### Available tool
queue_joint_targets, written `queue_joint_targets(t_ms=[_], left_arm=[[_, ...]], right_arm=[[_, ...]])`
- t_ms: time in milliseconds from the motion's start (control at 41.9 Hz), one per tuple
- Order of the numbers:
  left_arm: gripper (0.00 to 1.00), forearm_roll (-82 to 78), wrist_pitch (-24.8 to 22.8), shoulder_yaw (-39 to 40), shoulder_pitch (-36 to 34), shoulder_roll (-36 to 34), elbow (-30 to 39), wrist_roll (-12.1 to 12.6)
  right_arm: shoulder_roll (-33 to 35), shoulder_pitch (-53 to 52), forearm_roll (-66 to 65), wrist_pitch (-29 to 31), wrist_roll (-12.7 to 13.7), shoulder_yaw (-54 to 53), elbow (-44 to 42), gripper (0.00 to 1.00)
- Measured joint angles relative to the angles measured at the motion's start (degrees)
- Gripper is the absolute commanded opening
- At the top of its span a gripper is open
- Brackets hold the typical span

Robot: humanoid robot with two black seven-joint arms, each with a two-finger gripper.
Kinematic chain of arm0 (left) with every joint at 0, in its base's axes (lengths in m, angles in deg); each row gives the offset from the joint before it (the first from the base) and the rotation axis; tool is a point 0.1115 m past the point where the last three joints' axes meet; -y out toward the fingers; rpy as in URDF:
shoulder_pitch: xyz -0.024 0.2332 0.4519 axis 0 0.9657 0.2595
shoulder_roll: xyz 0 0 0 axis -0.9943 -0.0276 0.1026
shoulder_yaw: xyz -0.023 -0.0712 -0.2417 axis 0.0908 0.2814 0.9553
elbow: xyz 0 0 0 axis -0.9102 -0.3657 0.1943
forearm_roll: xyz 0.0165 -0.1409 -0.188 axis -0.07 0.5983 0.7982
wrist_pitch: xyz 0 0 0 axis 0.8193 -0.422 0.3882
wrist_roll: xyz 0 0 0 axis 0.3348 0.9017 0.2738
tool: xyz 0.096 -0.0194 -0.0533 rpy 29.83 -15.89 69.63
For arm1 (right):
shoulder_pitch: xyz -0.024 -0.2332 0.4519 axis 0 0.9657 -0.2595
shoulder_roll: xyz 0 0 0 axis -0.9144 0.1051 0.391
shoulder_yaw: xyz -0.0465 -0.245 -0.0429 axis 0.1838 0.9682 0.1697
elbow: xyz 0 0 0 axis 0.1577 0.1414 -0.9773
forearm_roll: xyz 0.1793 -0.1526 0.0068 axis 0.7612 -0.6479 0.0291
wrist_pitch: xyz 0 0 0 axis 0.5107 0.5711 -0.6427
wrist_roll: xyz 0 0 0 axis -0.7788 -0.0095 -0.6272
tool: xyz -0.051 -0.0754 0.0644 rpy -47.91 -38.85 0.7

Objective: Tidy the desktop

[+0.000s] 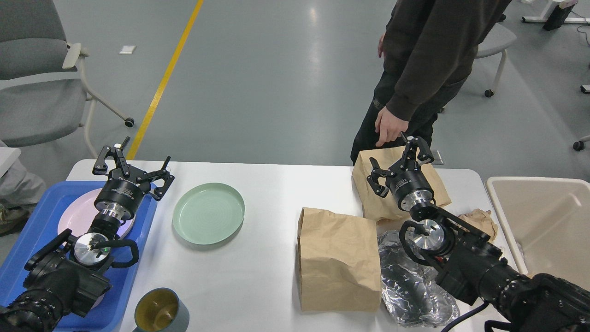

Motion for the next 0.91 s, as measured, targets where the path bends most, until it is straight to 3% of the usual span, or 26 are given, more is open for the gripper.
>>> queue_joint_targets(t_ms=[908], left_arm=[[0.98,-0.02,0.32,-0.07,-0.82,0.28,0.00,0.77]], right_arm=[[0.01,0.00,0.00,0.00,0.05,0.00,0.08,1.00]])
